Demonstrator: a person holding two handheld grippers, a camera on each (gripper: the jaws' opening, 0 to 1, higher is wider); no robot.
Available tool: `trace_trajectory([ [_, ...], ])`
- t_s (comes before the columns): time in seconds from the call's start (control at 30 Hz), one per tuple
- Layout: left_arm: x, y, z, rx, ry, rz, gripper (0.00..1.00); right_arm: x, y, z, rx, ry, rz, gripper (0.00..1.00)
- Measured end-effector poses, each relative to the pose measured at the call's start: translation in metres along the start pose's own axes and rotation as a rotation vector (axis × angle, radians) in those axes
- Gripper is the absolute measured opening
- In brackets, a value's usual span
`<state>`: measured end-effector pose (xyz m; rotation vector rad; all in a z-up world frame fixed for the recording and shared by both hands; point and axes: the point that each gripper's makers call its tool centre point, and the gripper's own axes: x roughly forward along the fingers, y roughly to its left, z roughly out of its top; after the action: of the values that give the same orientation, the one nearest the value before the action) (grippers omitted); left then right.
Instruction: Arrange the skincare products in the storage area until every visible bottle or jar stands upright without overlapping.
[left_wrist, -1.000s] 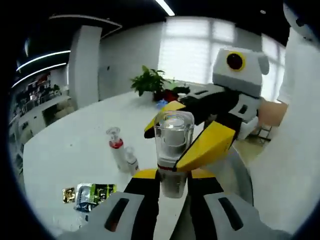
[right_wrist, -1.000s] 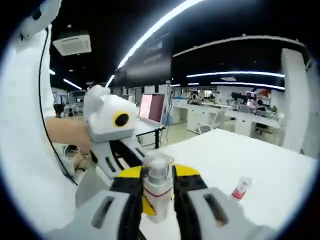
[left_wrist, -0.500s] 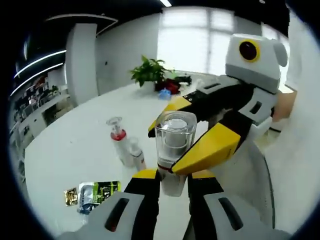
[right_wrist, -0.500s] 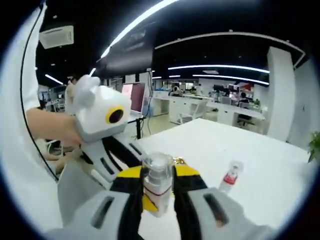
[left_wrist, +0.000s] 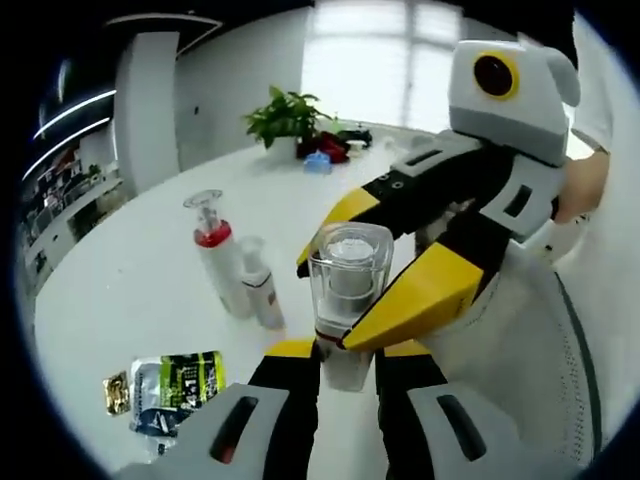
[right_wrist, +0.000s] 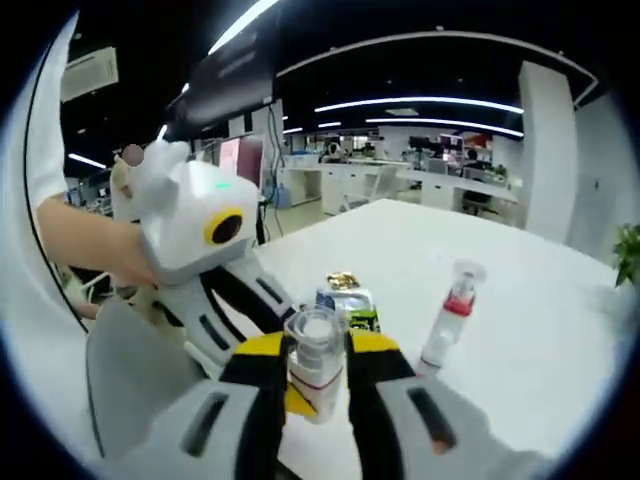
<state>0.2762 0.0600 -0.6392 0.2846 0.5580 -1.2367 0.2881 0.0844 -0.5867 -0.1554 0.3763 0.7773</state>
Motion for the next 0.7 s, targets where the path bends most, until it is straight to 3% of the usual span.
trace_trajectory([
  [0.7, 0.038, 0.025, -0.039, 0.056, 0.041, -0.033, 0.18, 0.030, -0.019, -0.047, 0.037, 0.077, -0.031, 0.22],
])
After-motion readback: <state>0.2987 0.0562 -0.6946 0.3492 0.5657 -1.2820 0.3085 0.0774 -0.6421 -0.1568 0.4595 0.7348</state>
